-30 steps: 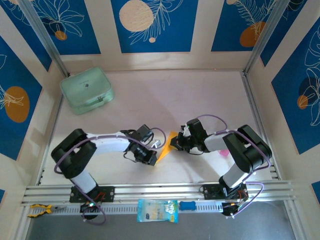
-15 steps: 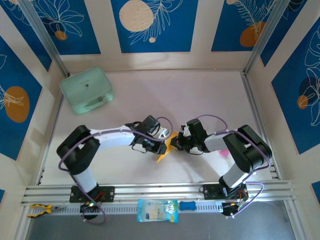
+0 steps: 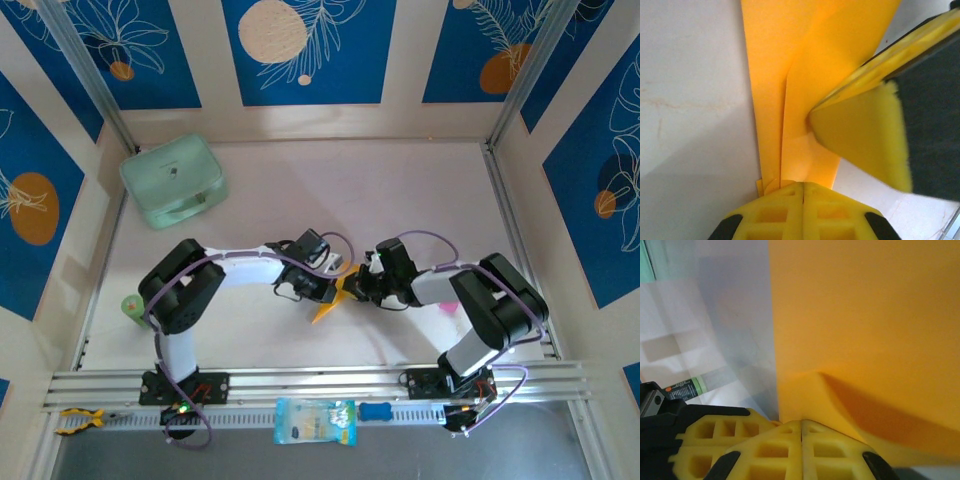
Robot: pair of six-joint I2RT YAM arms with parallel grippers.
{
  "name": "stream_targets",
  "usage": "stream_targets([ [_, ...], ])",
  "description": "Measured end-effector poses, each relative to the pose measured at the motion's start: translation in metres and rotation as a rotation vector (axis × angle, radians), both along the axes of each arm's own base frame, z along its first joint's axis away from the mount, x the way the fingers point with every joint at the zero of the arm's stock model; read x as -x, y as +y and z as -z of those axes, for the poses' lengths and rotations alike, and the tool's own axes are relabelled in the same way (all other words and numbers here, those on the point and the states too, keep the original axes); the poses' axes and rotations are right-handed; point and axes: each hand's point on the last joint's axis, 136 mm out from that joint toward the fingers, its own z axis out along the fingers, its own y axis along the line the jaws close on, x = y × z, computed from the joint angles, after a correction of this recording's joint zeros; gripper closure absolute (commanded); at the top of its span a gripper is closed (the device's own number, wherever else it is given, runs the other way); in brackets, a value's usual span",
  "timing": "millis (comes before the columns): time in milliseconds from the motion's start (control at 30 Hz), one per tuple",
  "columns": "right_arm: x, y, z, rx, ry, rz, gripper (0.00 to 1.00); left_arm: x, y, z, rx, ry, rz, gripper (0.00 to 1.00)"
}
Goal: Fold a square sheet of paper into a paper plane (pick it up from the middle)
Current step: Fold the wing for the fifth time at the center of the table.
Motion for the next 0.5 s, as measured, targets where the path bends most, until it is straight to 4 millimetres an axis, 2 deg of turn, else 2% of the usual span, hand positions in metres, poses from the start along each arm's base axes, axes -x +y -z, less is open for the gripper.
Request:
stream_targets([
  [300,-0.006,-0.026,-0.047,0.019,-0.138,0.092,0.91,0.004,-0.001,0.000,0.035,0.010,0.030,1.00],
  [500,0.005,-0.028,-0.045,0.034,-0.152,0.045,0.93,0.016,-0.001,0.000,0.062,0.055,0.068,1.00],
])
